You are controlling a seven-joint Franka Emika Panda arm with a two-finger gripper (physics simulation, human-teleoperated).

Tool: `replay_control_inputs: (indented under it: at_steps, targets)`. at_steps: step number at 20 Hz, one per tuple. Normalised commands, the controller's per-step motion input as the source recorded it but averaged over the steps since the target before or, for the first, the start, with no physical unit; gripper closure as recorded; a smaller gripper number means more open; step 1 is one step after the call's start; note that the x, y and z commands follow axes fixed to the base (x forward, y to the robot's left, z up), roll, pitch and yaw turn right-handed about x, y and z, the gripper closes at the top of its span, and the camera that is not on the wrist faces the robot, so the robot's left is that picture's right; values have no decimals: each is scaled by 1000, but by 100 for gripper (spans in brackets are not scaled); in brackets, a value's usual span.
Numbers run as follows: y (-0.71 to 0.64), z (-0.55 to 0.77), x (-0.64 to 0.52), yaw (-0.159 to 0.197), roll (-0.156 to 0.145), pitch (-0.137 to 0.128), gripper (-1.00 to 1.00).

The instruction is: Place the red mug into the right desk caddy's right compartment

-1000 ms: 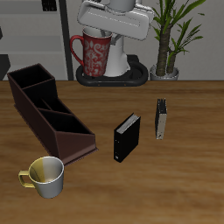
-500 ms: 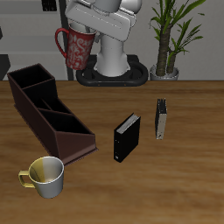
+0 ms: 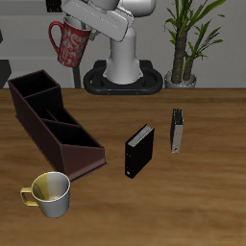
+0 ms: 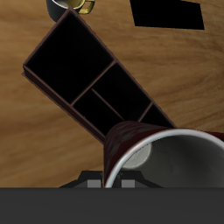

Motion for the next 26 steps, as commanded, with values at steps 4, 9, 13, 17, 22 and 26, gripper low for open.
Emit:
replay_control_inputs:
  at_steps: [4,9,13,17,22,26]
  targets:
    - [-440,-11,-58,-33,-90,15,100]
    - [-182,-138,131,-22,-58,8,100]
    - [-127,-258,188,6,-34,29,100]
    - [-33,-274,8,21,-8,26,100]
    - [-206,-244,-154,-10,-39,25,100]
    - [-113,-166,-140,13,-17,5,100]
